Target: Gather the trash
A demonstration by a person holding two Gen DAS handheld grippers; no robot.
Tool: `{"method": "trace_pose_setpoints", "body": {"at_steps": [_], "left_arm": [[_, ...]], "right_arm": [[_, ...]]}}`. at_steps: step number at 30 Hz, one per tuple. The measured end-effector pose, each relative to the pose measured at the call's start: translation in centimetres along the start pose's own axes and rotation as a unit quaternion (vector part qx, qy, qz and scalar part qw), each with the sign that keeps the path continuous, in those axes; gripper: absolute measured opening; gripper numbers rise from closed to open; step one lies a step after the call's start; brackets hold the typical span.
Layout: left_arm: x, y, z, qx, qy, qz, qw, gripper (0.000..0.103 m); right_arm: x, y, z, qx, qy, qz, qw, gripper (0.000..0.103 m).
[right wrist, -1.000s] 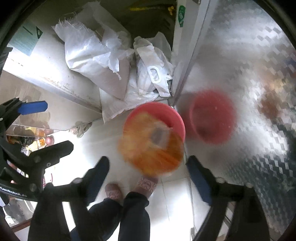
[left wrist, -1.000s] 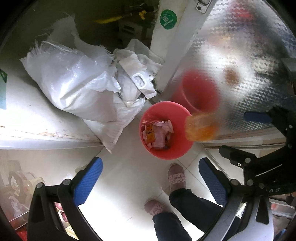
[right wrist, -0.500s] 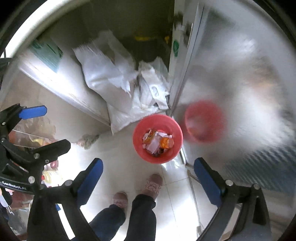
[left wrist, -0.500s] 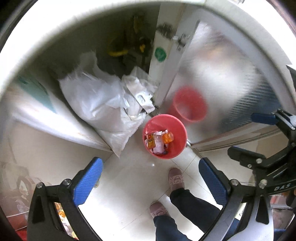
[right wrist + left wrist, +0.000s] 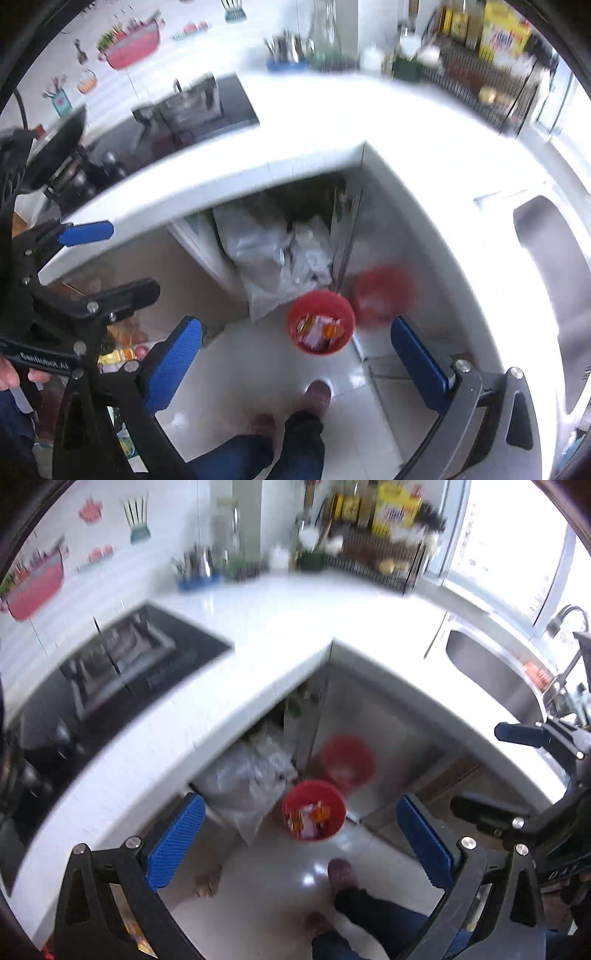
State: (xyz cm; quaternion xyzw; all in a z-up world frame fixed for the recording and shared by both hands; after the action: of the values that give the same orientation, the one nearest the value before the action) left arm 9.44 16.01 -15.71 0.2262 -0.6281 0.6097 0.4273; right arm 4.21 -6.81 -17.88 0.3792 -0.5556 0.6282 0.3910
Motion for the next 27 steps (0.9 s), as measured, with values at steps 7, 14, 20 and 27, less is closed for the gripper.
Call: {"method": "trace_pose_setpoints", "body": {"at_steps": [7, 14, 20, 27], "left_arm": [[8.2, -2.9, 2.0, -0.041, -0.009, 0.081, 0.9958, 0.103], [13.4, -3.6, 3.1, -0.049, 0.016, 0.120, 0.9914, 0.103], [15.9, -3.5, 4.3, -0.061, 0.015, 0.145, 0.9875, 0.103], [17.0, -3.7, 4.8, -0.052, 0.001, 0.157, 0.9862, 0.103]], "right_arm": [[8.7, -1.8, -0.7, -0.008, 0.024, 0.083, 0.996, 0.102], [14.4, -2.5, -0.8, -0.025, 0.059, 0.141, 0.988, 0.102], [16.2, -2.8, -0.7, -0.037, 0.065, 0.162, 0.984, 0.102], [17.4, -2.3, -0.8, -0.025, 0.065, 0.178, 0.982, 0.102]]}}
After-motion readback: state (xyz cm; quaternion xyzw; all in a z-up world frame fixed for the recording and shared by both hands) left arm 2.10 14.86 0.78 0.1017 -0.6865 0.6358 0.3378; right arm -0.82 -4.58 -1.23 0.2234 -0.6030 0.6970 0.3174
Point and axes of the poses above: each gripper's, at about its wrist camera, not at the fingertips, and x roughly against the way its jaws point, z to its right, y to its underside, the point moved 3 cm from there along -x, roughly the way its jaws point, and after that the axes turned 3 degrees about x, right-handed, at the moved point
